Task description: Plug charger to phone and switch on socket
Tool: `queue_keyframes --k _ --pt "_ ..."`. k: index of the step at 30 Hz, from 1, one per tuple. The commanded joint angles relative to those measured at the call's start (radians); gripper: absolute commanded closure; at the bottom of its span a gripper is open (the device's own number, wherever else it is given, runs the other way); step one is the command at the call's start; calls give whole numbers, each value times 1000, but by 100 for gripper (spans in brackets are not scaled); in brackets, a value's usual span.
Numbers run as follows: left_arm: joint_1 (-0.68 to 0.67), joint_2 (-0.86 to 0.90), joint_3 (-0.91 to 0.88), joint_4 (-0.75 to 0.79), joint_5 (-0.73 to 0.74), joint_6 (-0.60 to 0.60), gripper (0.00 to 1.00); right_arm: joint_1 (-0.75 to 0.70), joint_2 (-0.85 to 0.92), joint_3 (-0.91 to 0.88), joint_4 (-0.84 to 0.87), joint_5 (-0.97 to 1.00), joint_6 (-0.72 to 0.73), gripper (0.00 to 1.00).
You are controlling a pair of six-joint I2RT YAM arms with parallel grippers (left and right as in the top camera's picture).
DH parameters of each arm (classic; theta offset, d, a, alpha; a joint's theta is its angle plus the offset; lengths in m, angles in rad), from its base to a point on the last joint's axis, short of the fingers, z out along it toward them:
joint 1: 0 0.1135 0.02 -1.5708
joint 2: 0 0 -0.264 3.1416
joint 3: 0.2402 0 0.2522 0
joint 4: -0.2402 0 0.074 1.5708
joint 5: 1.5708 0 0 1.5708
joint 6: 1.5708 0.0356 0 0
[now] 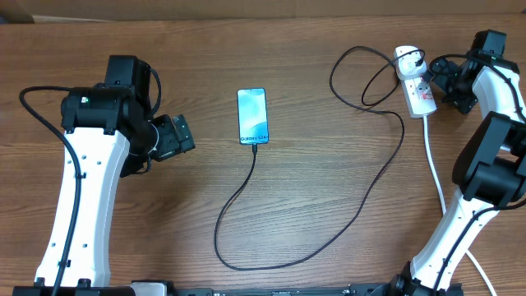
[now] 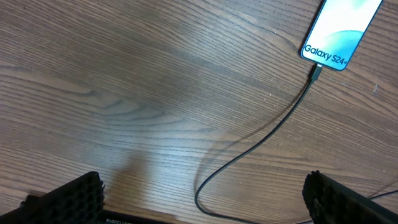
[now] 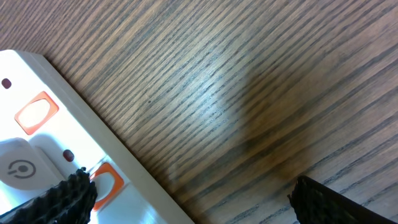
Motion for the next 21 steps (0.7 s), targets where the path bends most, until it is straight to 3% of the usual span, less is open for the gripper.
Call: queue_keyframes --k 1,21 --pt "5 2 -8 1 -3 20 0 13 30 -6 -21 -36 -11 0" --pt "6 2 -8 10 -4 20 0 13 40 -6 -38 -39 -11 0"
